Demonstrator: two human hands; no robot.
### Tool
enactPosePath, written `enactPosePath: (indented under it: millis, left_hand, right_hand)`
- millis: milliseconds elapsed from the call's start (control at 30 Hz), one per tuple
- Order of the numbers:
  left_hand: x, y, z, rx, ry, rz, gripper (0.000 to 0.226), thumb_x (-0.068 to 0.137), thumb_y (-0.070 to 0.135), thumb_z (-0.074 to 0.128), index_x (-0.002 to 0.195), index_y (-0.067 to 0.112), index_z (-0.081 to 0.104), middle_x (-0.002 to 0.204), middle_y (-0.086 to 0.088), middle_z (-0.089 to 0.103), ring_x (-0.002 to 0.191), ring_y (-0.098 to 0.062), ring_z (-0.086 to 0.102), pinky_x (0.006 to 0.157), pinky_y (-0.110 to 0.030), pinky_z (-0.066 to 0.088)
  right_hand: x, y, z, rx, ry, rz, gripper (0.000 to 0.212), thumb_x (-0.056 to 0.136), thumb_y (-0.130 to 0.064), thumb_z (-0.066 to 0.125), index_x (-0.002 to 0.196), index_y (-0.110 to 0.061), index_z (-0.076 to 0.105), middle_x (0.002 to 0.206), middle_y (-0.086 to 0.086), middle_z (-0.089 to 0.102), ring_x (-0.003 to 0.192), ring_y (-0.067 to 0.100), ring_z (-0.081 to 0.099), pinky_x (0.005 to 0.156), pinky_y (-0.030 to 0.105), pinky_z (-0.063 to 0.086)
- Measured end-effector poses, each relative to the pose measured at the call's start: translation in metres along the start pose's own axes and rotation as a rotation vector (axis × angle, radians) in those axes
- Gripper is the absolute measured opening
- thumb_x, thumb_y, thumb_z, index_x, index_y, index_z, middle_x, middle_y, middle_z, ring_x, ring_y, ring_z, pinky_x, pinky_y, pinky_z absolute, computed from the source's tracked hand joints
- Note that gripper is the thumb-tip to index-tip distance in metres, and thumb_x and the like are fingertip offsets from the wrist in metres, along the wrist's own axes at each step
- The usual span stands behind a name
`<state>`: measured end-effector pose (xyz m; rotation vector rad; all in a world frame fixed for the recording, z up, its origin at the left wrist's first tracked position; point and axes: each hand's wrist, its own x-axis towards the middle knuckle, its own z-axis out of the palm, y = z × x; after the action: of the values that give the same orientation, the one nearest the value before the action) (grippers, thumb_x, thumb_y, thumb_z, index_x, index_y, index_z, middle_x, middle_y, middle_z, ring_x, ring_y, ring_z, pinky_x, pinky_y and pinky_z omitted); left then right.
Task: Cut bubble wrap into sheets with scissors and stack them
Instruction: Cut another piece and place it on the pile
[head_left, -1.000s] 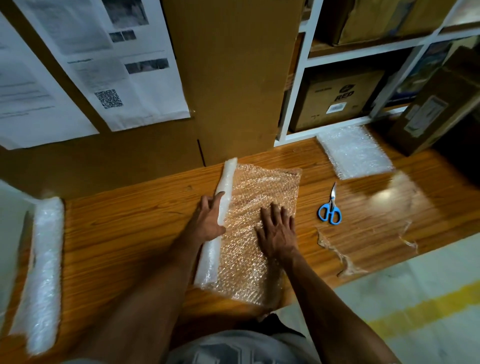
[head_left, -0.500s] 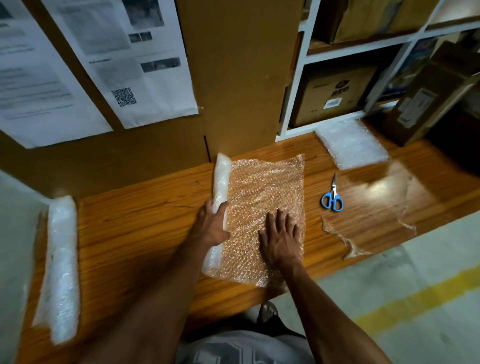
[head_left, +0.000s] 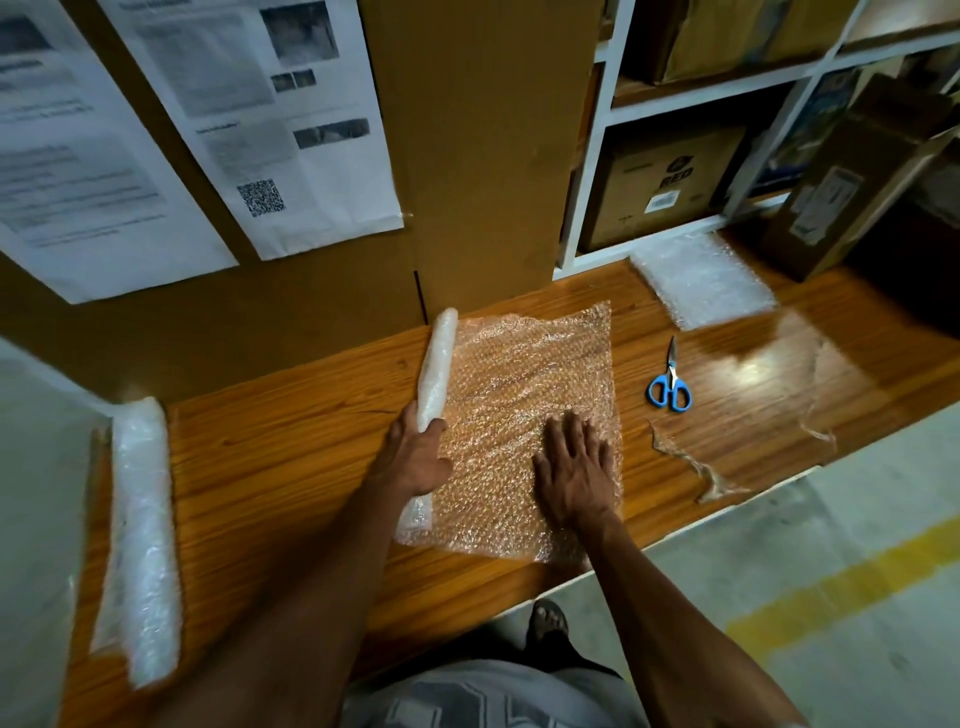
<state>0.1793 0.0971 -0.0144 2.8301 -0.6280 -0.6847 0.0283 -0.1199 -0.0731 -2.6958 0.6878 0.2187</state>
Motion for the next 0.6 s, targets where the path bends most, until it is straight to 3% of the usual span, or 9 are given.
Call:
enactPosePath:
  millis: [267,400,500,600]
  left_hand:
    - [0.004,-0.012,0.004,0.036,0.053,-0.086,0.084,0.081,0.019,0.07,0.15,0.042,0.028,0.157,-0.004,0.01,0.135,-0.034,0.04,0.094,-0.048,0.055]
    - [0.005,-0.01,0.007,0.063,0.075,-0.09,0.078,0.084,0.03,0.067,0.152,0.038,0.029,0.162,-0.008,0.004,0.139,-0.037,0.033,0.103,-0.049,0.048]
    - [0.006,0.0,0.01,0.16,0.217,-0.046,0.078,0.083,0.044,0.068,0.151,0.032,0.032,0.163,-0.018,0.005,0.137,-0.039,0.031,0.109,-0.049,0.039]
    - [0.007,0.025,0.009,0.191,0.378,0.06,0.066,0.083,0.044,0.071,0.142,0.029,0.046,0.161,-0.017,0.016,0.136,-0.036,0.034,0.108,-0.051,0.039]
  right_hand:
    - [0.004,0.011,0.002,-0.031,-0.014,0.021,0.067,0.107,-0.058,0.002,0.165,-0.03,-0.017,0.172,0.004,-0.024,0.158,0.031,-0.022,0.128,0.056,-0.009]
    - [0.005,0.013,0.0,-0.03,-0.006,0.006,0.067,0.108,-0.057,0.004,0.166,-0.029,-0.014,0.171,0.004,-0.024,0.158,0.03,-0.022,0.128,0.056,-0.009]
    - [0.007,0.015,-0.005,0.002,0.027,-0.008,0.068,0.108,-0.056,0.003,0.167,-0.026,-0.008,0.173,0.005,-0.018,0.16,0.028,-0.016,0.13,0.054,-0.006]
    - [0.013,0.019,-0.016,0.055,0.097,0.019,0.071,0.107,-0.054,0.007,0.168,-0.018,0.01,0.176,0.009,0.003,0.162,0.028,0.0,0.131,0.051,0.001]
